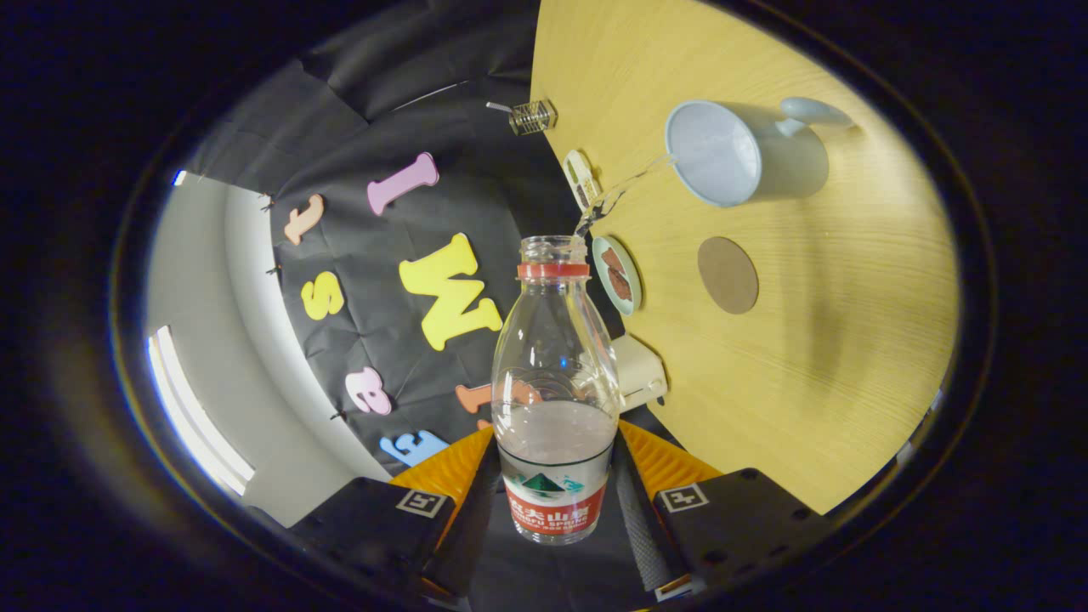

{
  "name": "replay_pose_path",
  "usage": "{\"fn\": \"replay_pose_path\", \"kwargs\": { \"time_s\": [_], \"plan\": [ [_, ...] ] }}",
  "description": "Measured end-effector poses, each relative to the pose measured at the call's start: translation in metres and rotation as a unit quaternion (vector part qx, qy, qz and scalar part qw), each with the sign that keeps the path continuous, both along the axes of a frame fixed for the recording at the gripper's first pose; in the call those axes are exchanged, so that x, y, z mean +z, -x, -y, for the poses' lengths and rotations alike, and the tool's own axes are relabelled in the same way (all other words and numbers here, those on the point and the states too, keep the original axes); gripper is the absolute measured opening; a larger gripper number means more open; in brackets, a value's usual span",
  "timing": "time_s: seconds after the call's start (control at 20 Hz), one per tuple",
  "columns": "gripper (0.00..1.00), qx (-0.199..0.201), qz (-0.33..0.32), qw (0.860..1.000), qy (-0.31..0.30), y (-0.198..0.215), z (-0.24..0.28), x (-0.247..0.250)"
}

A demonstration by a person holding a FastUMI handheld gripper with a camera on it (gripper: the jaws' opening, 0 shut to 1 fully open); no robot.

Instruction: Take the bottle from table, then pour the juice into the cup, finally place the bottle on the coaster

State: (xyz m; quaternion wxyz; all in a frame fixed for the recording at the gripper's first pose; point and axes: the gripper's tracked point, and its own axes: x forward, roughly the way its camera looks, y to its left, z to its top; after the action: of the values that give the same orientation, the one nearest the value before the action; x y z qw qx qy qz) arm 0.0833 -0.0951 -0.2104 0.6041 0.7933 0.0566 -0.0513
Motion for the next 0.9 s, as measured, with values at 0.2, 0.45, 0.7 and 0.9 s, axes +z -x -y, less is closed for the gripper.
{"fn": "replay_pose_path", "kwargs": {
  "time_s": [0.2,0.45,0.7,0.9],
  "plan": [
    [0.75,0.001,0.002,1.0,-0.008,0.0,-0.002,0.004],
    [0.76,-0.002,0.0,1.0,-0.023,0.0,-0.001,0.008],
    [0.76,-0.006,-0.001,0.999,-0.033,-0.001,0.003,0.009],
    [0.75,-0.011,0.002,0.999,-0.041,-0.002,0.005,0.012]
  ]
}}
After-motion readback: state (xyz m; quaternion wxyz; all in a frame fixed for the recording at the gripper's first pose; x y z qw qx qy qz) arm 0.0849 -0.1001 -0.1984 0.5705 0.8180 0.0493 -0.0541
